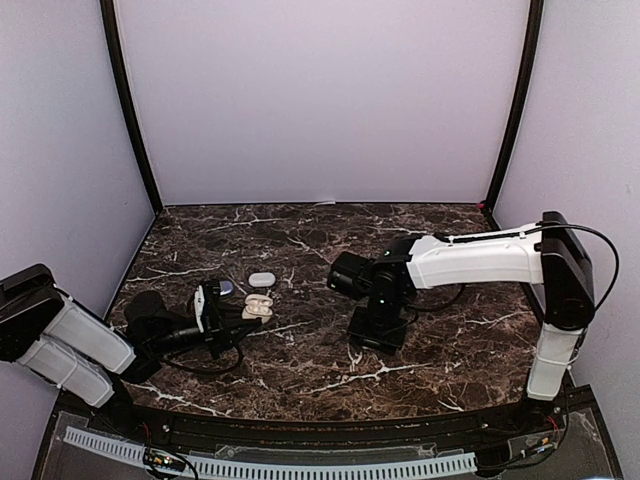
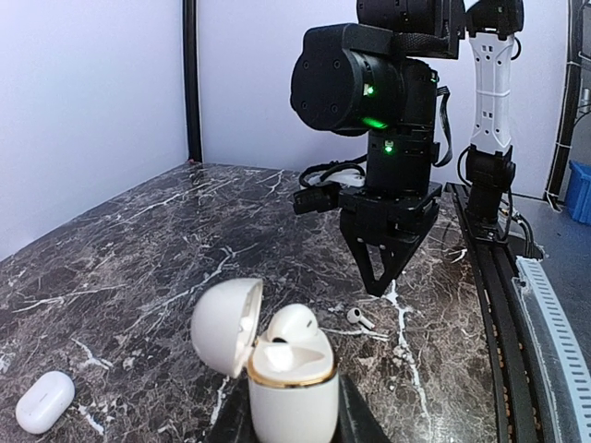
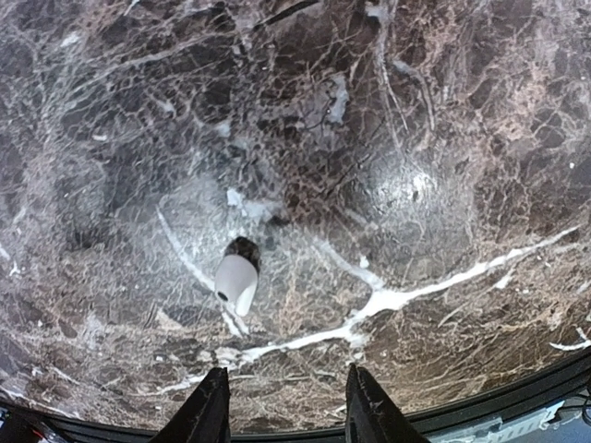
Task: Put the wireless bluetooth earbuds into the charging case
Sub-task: Pick up the left earbud from the center of the board.
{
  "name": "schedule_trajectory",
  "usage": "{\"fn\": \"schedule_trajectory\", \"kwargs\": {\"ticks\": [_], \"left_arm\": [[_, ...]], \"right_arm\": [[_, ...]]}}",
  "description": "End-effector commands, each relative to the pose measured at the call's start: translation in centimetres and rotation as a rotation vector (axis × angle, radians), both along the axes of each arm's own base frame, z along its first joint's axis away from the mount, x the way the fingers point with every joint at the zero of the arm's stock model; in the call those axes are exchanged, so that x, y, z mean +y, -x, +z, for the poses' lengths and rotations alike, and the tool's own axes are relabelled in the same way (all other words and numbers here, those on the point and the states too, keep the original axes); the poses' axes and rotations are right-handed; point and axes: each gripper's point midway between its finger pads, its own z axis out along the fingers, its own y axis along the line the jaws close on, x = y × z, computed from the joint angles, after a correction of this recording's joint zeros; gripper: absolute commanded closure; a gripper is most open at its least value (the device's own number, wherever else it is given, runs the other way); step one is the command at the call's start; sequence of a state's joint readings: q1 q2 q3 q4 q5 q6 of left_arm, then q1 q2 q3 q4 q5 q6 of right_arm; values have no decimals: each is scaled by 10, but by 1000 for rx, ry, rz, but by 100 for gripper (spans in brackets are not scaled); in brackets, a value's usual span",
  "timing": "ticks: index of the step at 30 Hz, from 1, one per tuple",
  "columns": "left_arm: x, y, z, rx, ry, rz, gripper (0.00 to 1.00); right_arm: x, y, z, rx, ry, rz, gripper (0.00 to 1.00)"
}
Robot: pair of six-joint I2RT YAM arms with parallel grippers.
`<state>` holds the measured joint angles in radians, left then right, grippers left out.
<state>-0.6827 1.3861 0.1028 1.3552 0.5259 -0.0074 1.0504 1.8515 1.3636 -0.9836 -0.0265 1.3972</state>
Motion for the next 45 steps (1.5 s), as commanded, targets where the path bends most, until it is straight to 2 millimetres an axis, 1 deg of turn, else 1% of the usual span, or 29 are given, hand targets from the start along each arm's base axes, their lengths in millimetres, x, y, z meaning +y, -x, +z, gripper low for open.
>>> {"fn": "schedule_trajectory", "kwargs": {"ticks": [1, 10, 15, 22, 29, 30, 34, 45], "left_arm": [[4, 2, 6, -15, 24, 7, 90], [2, 3, 6, -3, 33, -3, 90], [2, 3, 5, -2, 33, -3, 89], [2, 4, 6, 0, 35, -5, 89], [2, 3, 7, -1, 36, -3, 90], [3, 4, 7, -1, 37, -3, 90], [2, 4, 8, -2, 39, -5, 89], [2, 4, 7, 2, 36, -5, 89]], "right_arm": [[7, -10, -4, 16, -1, -56, 59], [9, -26, -13, 28, -19, -79, 61], [11, -29, -17, 38, -29, -78, 62], [18, -29, -25, 60, -42, -63, 64], [18, -25, -32, 85, -35, -66, 69], [17, -25, -33, 86, -34, -66, 69], [17, -23, -35, 95, -33, -70, 78], [16, -21, -42, 109, -27, -65, 79]]}}
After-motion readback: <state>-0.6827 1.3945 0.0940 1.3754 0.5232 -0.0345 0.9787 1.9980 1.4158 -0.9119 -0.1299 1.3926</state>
